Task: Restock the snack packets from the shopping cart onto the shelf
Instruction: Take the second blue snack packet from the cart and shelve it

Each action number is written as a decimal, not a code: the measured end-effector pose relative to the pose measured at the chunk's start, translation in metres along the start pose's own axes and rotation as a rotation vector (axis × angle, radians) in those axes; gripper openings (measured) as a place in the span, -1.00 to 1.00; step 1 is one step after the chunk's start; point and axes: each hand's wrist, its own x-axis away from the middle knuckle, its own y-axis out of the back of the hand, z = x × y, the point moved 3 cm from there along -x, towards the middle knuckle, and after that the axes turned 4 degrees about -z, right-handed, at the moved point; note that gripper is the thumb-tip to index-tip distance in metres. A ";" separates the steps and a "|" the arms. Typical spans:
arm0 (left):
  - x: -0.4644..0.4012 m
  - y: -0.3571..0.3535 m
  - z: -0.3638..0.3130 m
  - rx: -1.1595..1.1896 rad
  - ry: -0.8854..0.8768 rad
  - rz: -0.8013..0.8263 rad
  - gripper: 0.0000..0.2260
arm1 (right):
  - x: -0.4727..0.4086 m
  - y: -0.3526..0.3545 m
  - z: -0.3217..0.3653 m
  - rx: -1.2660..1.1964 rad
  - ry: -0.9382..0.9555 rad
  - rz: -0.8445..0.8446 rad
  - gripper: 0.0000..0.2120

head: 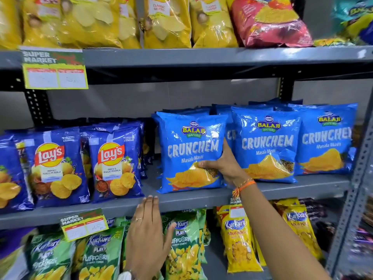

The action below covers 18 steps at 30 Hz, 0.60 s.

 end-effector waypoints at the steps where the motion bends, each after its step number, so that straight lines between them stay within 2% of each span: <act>1: 0.000 0.000 0.000 -0.003 -0.006 -0.003 -0.30 | 0.000 0.000 0.000 -0.012 0.020 -0.026 -0.13; 6: 0.000 -0.003 -0.001 -0.038 -0.012 0.002 -0.28 | -0.003 0.000 0.001 0.008 0.054 -0.045 -0.15; 11: -0.002 -0.004 -0.018 0.008 0.037 -0.050 -0.27 | 0.004 0.013 0.016 0.195 0.083 -0.067 0.07; 13: -0.004 -0.007 -0.029 0.043 -0.008 -0.089 -0.31 | 0.013 0.027 0.021 0.279 0.073 -0.098 0.16; 15: -0.005 -0.013 -0.040 0.084 -0.081 -0.119 -0.35 | 0.028 0.046 0.028 0.296 0.081 -0.191 0.06; 18: -0.010 -0.022 -0.054 0.141 -0.151 -0.141 -0.37 | 0.056 0.096 0.043 0.260 0.240 -0.582 -0.32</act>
